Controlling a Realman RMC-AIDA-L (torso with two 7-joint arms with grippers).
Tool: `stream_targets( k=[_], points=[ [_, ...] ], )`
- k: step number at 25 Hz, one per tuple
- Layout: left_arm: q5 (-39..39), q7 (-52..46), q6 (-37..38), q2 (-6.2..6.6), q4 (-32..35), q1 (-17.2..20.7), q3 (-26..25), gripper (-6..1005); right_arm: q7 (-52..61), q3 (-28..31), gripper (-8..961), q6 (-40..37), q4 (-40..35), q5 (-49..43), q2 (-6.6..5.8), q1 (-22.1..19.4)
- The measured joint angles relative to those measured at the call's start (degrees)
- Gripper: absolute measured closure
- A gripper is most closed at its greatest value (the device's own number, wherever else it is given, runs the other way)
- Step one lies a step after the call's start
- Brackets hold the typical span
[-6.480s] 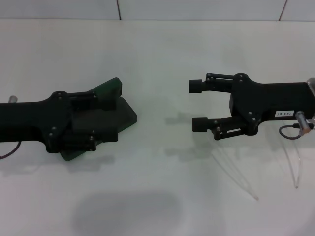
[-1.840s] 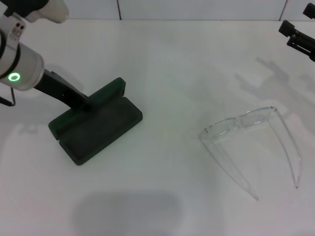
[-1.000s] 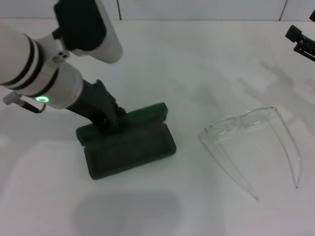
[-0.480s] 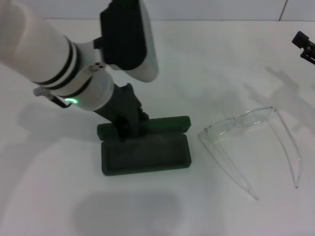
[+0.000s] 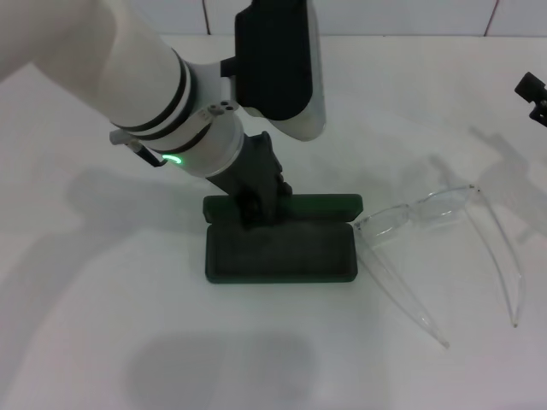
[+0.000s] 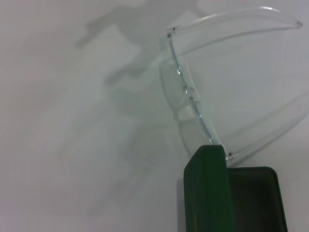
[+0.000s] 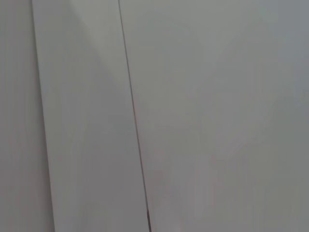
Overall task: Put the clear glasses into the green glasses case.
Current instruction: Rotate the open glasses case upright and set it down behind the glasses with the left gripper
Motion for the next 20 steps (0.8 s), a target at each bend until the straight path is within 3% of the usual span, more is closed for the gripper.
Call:
stream_targets(
  k=[20],
  points=[
    [-3.6, 3.6, -7.1, -0.08, -5.3, -2.5, 0.2, 785, -0.1, 0.0, 84, -1.0, -0.2, 0.1, 0.14, -1.0]
  ],
)
